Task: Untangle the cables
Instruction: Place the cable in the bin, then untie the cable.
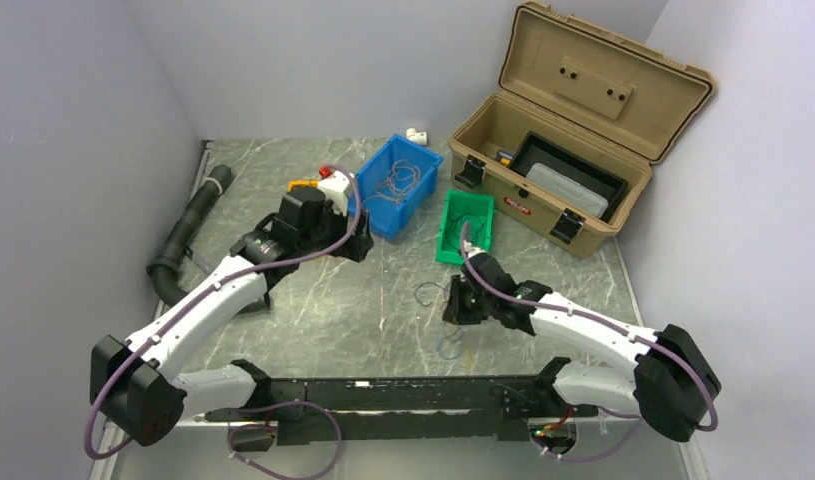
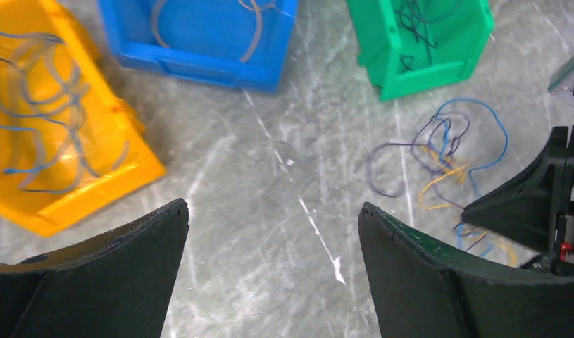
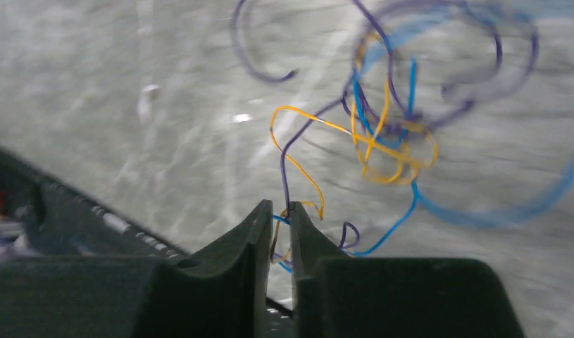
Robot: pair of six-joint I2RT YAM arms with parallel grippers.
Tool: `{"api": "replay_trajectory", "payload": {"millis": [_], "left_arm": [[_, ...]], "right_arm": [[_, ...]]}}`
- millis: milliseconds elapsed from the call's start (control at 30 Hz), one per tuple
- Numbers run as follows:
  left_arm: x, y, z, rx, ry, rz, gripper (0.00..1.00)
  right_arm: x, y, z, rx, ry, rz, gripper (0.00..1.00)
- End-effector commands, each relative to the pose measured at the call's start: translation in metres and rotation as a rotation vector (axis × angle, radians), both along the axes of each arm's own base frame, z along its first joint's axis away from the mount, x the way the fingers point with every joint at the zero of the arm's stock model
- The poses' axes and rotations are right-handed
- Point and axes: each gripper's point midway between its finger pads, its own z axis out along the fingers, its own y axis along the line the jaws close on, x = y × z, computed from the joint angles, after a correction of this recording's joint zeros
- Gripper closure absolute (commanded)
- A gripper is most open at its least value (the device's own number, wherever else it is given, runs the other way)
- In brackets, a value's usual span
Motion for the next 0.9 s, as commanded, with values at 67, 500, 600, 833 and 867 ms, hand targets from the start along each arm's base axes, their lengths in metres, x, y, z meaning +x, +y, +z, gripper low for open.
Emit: {"api": "replay_trajectory", "payload": {"millis": [67,500,600,833,867], "left_arm": [[-0.028,-0.053,-0.005,-0.178,0.015,-0.196,0.07],[-0.066,-0.126,-0.045,-0.201,0.142,-0.358,0.05],[-0.074,-0.15,-0.054,-0.184,0.177,-0.364,0.01],[-0.087,-0.186,-0.094,-0.13,0.276,-0.386,0.04],[-0.089,-0.19,-0.099,-0.128,0.291,-0.391,0.05]], "right_arm": [[0.003,0.059,0.075,0.221,-0.156,0.094,0.31],[0.014,-0.034,0.05,-0.077,-0.122,-0.274,0.18],[0.009,-0.039,0.037,-0.021,-0.098,-0.307,0.15],[0.009,-0.034,0.014,0.085,-0.058,-0.306,0.37],[0.009,-0.033,0.013,0.091,-0.06,-0.301,0.43]]}}
